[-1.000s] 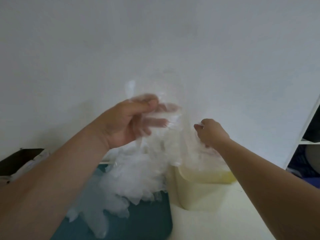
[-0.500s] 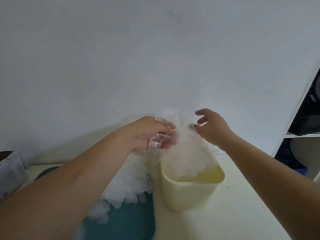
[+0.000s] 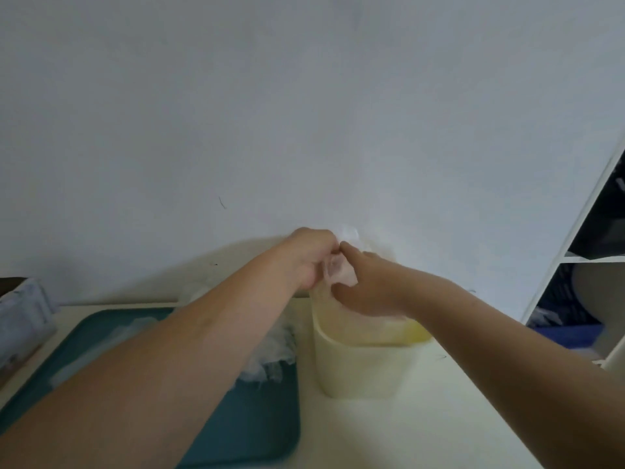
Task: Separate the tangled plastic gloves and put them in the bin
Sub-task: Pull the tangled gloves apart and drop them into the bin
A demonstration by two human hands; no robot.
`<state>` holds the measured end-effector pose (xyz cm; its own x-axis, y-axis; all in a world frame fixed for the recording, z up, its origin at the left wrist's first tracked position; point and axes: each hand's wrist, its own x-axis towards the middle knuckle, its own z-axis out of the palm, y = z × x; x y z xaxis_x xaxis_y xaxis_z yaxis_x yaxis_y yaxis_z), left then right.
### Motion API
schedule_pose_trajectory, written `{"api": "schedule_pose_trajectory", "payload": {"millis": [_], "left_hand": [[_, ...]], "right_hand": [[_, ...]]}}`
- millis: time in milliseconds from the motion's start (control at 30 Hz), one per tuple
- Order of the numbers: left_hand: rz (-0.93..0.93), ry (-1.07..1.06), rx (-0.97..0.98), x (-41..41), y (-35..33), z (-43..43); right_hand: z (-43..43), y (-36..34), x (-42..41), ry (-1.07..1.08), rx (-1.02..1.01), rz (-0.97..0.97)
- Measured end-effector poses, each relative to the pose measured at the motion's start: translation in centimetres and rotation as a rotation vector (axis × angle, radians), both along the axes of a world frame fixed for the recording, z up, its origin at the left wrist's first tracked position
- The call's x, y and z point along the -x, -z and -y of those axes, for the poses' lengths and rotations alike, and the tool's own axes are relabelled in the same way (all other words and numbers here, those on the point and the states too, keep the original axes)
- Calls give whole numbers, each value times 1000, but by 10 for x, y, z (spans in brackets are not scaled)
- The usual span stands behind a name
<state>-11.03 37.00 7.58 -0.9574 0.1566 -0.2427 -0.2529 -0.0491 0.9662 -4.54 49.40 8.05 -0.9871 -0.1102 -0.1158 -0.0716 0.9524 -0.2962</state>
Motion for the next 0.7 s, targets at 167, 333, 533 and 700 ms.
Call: {"api": "schedule_pose_trajectory", "payload": {"millis": [167, 333, 533, 700], "left_hand": [[-96, -126, -136, -8, -12, 31], [-147, -75, -52, -23, -5, 52], [-185, -68, 62, -44, 13, 88], [-289, -118, 214, -61, 27, 137]], "right_hand": [[6, 16, 17, 20, -234, 222], [18, 41, 36, -41, -425, 300], [29, 31, 27, -17, -486, 285], [57, -20, -14, 60, -564, 61]]}}
